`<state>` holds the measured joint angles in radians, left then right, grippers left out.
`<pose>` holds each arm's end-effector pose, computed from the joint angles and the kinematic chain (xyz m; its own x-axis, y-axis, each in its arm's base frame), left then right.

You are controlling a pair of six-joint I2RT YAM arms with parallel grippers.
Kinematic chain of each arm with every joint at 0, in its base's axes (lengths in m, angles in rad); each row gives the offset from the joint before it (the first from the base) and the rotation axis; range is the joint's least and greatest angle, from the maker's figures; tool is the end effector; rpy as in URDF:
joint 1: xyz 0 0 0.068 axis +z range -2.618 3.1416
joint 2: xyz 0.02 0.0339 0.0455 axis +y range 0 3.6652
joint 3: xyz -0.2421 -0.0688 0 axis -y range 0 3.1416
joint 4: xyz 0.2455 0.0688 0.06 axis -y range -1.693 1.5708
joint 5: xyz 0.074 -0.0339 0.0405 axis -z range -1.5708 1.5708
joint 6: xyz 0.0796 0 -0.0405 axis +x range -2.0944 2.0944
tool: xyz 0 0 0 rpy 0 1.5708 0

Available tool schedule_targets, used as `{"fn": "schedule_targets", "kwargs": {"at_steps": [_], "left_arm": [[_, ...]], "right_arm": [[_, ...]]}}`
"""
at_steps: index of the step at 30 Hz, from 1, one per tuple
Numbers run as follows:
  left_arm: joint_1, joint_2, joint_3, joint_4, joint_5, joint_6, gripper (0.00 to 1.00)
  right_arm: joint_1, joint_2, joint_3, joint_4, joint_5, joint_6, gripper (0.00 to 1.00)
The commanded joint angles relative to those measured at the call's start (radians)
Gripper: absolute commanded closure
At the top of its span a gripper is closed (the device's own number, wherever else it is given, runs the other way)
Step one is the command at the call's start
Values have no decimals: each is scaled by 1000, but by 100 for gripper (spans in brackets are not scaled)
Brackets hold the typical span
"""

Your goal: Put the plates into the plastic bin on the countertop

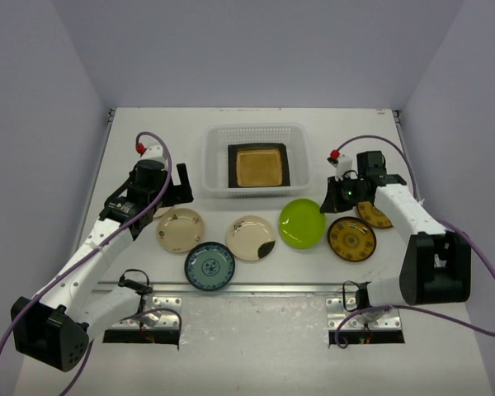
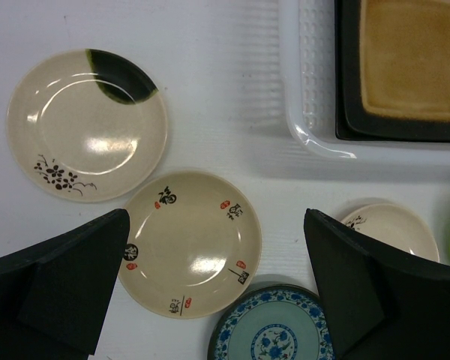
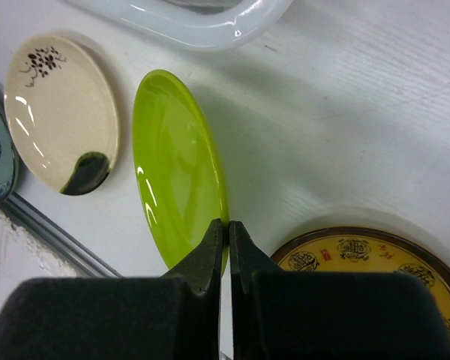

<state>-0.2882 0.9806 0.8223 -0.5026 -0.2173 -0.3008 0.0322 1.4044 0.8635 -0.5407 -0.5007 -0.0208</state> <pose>0.2512 -0.0566 0.2421 -0.5960 -0.1251 -0.7932 -0.0651 0.9921 -0.1075 0.2875 0.0475 0.1503 -0.8768 -0.0465 -0.4786 -0.2720 0.8688 0.4139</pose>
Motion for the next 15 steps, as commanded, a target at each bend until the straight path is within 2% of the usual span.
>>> {"fn": "schedule_targets", "kwargs": {"at_steps": [1,7,15], "left_arm": [[-5,-11,0,39,-4,-4,0],[-6,-14,-1,40,-2,-6,0],[-6,-23,-2,38,-5,-8,0]], "right_arm": [[-18,-106,15,1,-62,9,100],[-74,-161,62,-9,-170,14,100],[-90,-97,225,51,-291,173,100]]}}
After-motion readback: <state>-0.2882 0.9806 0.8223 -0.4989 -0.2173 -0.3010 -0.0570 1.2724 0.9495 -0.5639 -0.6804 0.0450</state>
